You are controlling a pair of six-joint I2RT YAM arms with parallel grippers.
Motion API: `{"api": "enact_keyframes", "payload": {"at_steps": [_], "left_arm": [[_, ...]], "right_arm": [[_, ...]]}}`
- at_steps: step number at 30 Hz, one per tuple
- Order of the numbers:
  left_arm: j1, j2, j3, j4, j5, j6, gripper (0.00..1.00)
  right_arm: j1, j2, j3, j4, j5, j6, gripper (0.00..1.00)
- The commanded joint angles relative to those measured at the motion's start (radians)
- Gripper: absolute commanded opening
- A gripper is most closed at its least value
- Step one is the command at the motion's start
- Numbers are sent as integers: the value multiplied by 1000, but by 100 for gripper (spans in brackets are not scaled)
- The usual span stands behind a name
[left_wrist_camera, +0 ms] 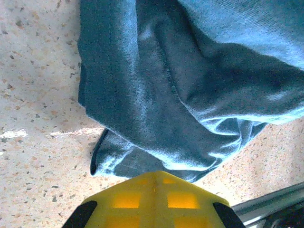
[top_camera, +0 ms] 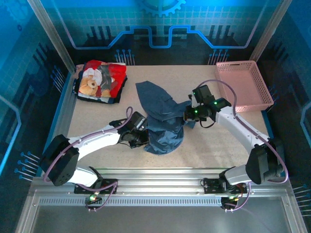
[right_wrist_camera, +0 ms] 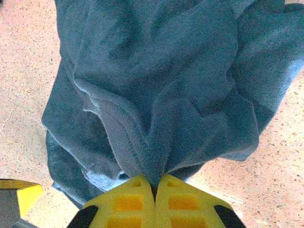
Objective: Fold and stack the t-shirts
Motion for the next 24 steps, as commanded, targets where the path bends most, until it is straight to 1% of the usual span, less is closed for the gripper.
{"api": "enact_keyframes", "payload": {"at_steps": [1, 3, 5, 6, 7, 8, 9, 10, 12, 15, 18, 24], "left_arm": [[32, -75, -21, 12, -25, 2, 0], [56, -116, -26, 16, -11, 3, 0], [69, -126, -22, -17, 12, 21, 0], [69, -125, -22, -33, 24, 37, 10], [67, -124, -33, -33, 41, 43, 24], [65, -124, -54, -17, 68, 42, 37], [64, -123, -79, 4, 87, 38, 47], [59, -119, -92, 15, 95, 34, 52], [51, -98, -109, 26, 107, 38, 58], [31, -45, -106, 51, 128, 51, 58], [9, 30, -80, 48, 127, 64, 50], [-4, 144, -29, 53, 102, 78, 43]], "right_arm": [[-54, -53, -11, 8, -74, 32, 0], [-87, -59, 9, 13, -106, 34, 0], [-108, -51, 45, -11, -120, 16, 0], [-112, -45, 61, -22, -120, 6, 0], [-114, -42, 67, -26, -121, 1, 0], [-116, -39, 67, -25, -123, 1, 0], [-117, -37, 61, -19, -127, 5, 0], [-117, -34, 58, -16, -129, 10, 0], [-118, -27, 49, -6, -135, 21, 0], [-118, -22, 46, -2, -136, 23, 0], [-121, -15, 56, -8, -131, 17, 0], [-124, -14, 59, -9, -134, 20, 0]]}}
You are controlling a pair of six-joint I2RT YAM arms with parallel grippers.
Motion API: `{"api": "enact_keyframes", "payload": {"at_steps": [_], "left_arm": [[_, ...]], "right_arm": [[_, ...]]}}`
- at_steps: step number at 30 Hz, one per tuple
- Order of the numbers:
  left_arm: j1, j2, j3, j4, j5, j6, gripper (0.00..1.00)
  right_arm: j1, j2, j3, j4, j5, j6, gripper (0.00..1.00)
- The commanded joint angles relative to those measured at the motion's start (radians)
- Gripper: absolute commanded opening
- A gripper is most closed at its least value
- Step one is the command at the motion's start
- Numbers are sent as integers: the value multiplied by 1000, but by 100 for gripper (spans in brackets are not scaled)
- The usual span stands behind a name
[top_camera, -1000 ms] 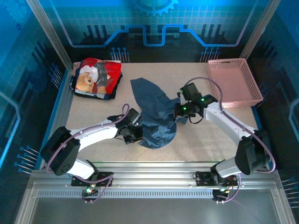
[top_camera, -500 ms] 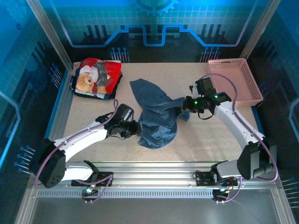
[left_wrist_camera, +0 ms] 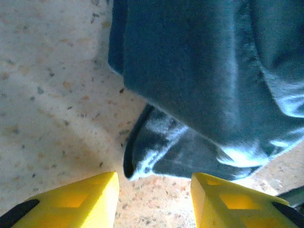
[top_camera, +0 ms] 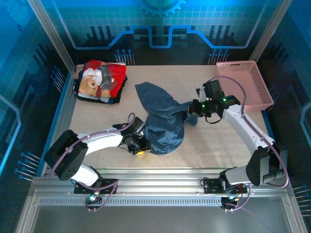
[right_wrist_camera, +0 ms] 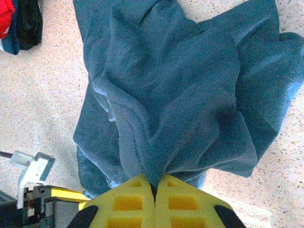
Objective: Fold and stack the t-shirts
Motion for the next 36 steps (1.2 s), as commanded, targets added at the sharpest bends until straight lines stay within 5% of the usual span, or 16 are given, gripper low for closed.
{"api": "enact_keyframes", "payload": {"at_steps": [1, 16, 23, 29, 36], "left_arm": [[-7, 57, 58, 0, 0, 25, 42], [-48, 327, 346, -120, -132, 73, 21], [-46, 349, 432, -139, -163, 107, 0], [23, 145, 441, -217, -217, 147, 0], [273, -178, 696, -400, -248, 282, 0]], "right_arm": [[-15, 6, 17, -7, -17, 4, 0], [-16, 1, -2, 39, -56, 1, 0], [-21, 12, 26, 28, -66, -25, 0], [-75, -2, 86, 36, -157, -25, 0], [-258, 30, 396, 13, -315, 34, 0]]}}
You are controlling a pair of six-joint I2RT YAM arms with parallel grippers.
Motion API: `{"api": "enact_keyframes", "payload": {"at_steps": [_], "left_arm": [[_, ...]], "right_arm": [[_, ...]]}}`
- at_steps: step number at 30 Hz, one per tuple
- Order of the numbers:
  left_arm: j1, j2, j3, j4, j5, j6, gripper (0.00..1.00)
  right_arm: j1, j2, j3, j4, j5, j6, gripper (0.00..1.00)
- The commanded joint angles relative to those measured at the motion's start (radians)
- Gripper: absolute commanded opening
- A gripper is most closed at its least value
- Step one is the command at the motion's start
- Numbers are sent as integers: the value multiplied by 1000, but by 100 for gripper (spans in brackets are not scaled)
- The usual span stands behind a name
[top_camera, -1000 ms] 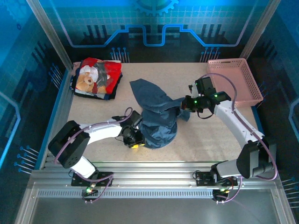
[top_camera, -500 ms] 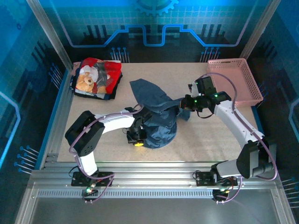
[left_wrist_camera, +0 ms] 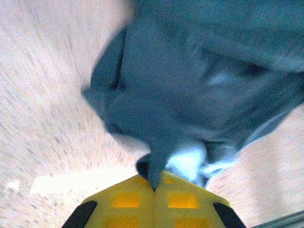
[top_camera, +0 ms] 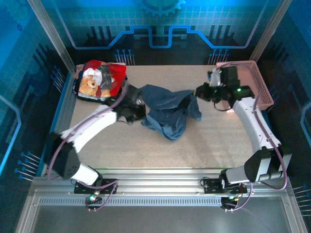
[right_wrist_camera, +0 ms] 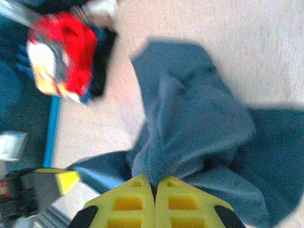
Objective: Fold and stack the t-shirts
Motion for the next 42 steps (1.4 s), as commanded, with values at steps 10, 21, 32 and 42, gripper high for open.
{"api": "enact_keyframes", "payload": {"at_steps": [10, 21, 32, 42], "left_arm": [[257, -131, 606, -185, -53, 273, 0], [337, -230, 639, -160, 3, 311, 0], [352, -248, 410, -84, -6, 333, 0], [371, -207, 6, 82, -169, 359, 0]], "right_arm": [[-243, 87, 567, 57, -231, 186, 0], [-287, -88, 474, 64, -325, 306, 0], [-299, -62, 322, -81, -321, 255, 0], [-249, 372, 198, -55, -170, 89, 8]]}}
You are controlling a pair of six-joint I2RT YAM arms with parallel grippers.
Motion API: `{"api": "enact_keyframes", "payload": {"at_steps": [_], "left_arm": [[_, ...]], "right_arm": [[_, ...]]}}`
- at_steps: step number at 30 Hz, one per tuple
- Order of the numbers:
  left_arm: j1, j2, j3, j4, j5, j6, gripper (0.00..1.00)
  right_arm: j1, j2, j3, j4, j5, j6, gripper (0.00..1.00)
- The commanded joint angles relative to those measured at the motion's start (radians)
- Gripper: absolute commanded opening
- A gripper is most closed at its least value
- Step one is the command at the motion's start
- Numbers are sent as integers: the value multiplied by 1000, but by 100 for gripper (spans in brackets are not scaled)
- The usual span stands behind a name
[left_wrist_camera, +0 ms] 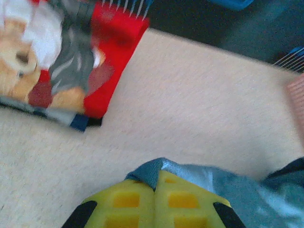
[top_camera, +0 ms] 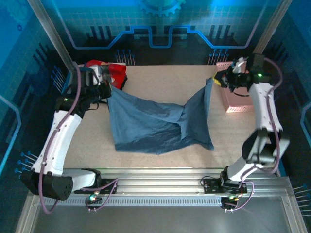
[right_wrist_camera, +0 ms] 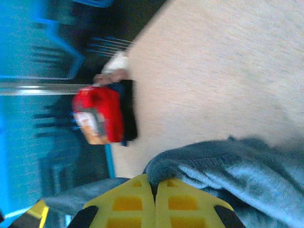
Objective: Fold and stack the t-shirts
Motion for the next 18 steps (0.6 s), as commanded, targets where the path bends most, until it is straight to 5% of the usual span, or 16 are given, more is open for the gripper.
{"api": "enact_keyframes", "payload": {"at_steps": [1, 3, 6, 10, 18], "left_arm": [[26, 5, -66, 93, -87, 31, 0], [30, 14, -94, 100, -73, 30, 0], [30, 5, -137, 126, -8, 22, 0], [25, -17, -202, 167, 88, 3, 0], [-14, -51, -306, 201, 181, -11, 0]], "right_arm": [[31, 117, 18, 46, 65, -77, 18], [43, 156, 38, 71, 75, -75, 45], [71, 88, 50, -39, 172, -174, 60], [121, -93, -101, -182, 296, -245, 62], [160, -336, -696, 11, 226, -129, 49]]}}
